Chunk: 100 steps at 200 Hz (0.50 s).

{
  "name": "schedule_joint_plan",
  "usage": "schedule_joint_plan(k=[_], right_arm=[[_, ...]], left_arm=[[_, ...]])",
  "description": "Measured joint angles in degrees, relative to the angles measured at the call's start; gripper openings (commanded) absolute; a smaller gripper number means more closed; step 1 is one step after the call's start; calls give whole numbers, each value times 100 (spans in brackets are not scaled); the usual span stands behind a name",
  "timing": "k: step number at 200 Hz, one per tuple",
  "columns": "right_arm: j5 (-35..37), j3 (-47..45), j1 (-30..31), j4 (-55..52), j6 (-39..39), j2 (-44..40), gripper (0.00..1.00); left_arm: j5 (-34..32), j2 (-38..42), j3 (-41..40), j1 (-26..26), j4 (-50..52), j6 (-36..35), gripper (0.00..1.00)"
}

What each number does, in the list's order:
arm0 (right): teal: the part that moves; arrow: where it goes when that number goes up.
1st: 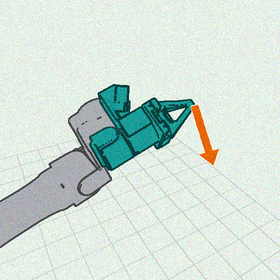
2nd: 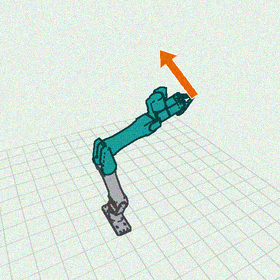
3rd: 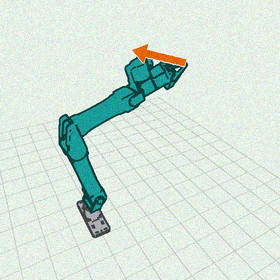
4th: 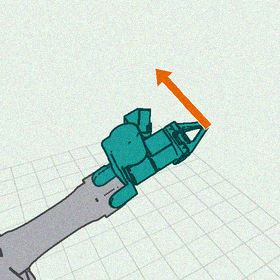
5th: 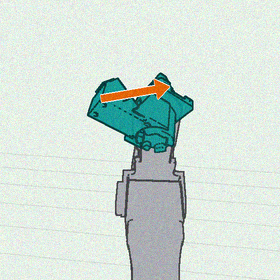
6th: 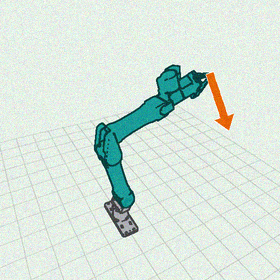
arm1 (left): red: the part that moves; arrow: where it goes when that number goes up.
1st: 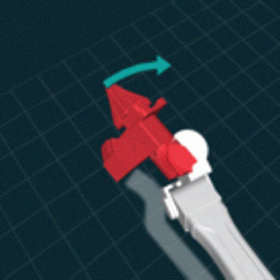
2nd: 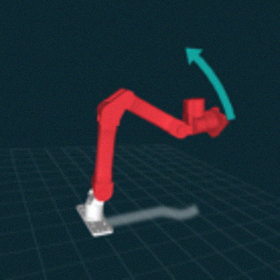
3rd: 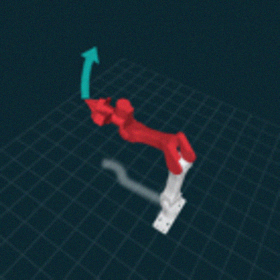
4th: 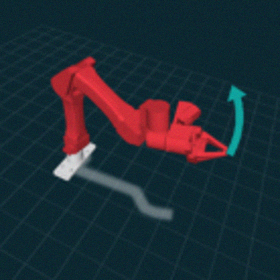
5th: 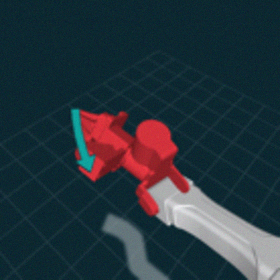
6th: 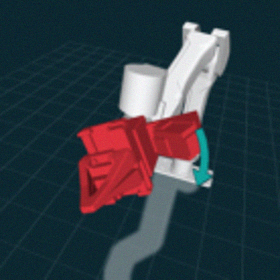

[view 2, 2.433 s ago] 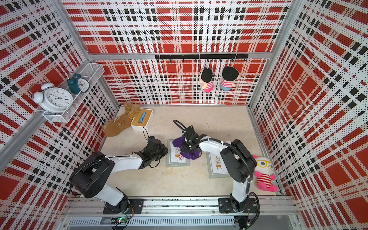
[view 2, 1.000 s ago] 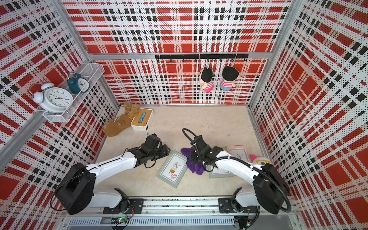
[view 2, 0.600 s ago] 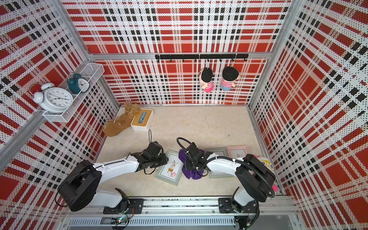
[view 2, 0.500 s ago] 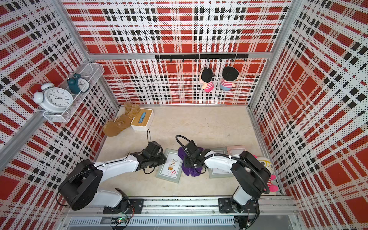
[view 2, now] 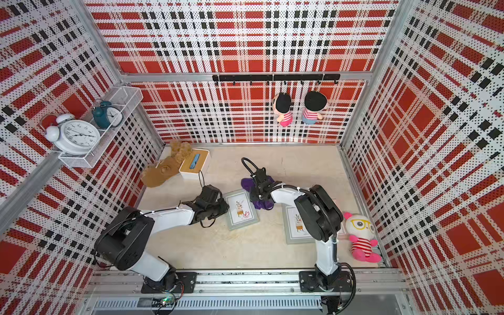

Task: Wipe the picture frame with a cloth
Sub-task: Wipe the dirt from the picture frame.

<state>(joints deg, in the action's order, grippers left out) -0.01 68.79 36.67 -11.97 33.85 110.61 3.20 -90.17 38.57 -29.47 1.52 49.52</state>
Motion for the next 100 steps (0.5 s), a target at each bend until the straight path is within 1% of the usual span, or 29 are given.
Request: schedule_joint_plan(k=[21,38,61,80,100], right_arm=[[136,37,-11,-225,-249,-116,0],[151,236,24,-577,-468,-267,0],[232,341,310,-798,-573,-531,0],[223,39,605,-787,-474,-745,0],[138,-516,846,-798,-197,-887,0]], left_arm=[[22,44,-83,20,-155,22,21],[24,59,-177,22,-317,83,20],[-20,90,-284,17,-492,199,18],[-66,103,-323,7,-570,299,17],[-101,94,-326,-17,-601,356,17]])
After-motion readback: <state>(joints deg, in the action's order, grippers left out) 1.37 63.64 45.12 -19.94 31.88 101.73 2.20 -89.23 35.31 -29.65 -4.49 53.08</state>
